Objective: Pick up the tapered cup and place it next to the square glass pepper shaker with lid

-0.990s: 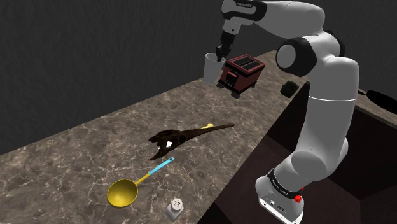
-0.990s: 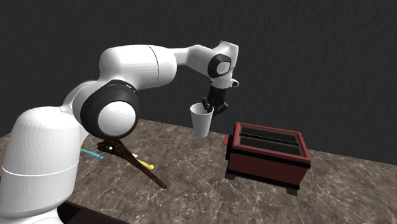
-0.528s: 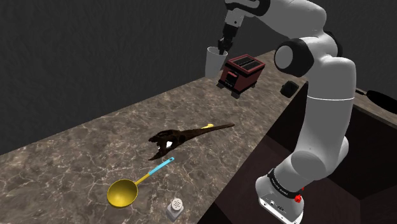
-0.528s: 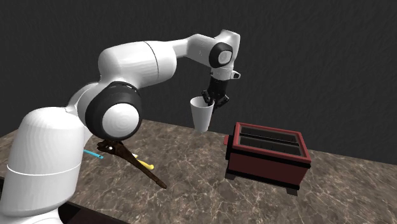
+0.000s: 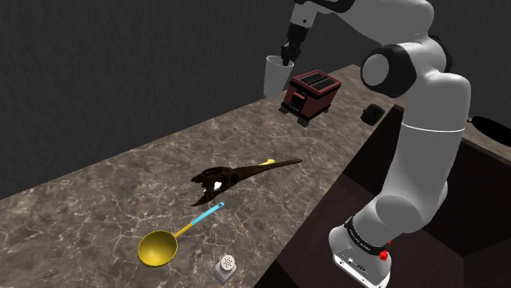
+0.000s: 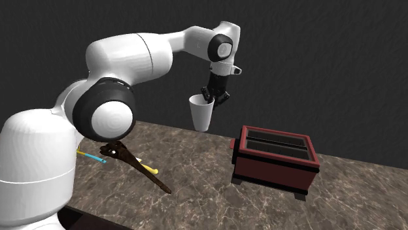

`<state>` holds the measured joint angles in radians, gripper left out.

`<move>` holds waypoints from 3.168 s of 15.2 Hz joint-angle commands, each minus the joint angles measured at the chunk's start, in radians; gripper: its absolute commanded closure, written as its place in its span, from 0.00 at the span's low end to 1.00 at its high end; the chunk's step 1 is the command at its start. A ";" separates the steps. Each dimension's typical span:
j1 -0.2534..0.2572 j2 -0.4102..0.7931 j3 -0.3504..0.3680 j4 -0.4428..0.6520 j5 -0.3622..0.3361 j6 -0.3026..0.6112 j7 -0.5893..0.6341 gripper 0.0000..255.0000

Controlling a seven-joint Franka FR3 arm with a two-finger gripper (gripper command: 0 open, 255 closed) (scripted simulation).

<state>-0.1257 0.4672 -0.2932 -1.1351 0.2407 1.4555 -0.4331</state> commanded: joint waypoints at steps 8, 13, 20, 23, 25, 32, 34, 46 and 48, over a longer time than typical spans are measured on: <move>0.164 -0.325 0.040 -0.432 -0.074 0.141 0.158 1.00; 0.227 -0.459 0.088 -0.586 -0.097 0.180 0.266 1.00; 0.301 -0.605 0.173 -0.740 -0.102 0.213 0.424 1.00; 0.330 -0.653 0.214 -0.786 -0.095 0.222 0.493 1.00; 0.350 -0.681 0.242 -0.812 -0.089 0.227 0.539 1.00; 0.417 -0.746 0.346 -0.864 -0.057 0.241 0.703 1.00; 0.436 -0.756 0.378 -0.869 -0.046 0.245 0.750 1.00; 0.547 -0.724 0.571 -0.805 -0.003 0.271 1.045 1.00; 0.565 -0.703 0.605 -0.779 -0.003 0.275 1.096 1.00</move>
<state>0.4309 -0.2447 0.2960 -1.9225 0.2372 1.7256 0.6378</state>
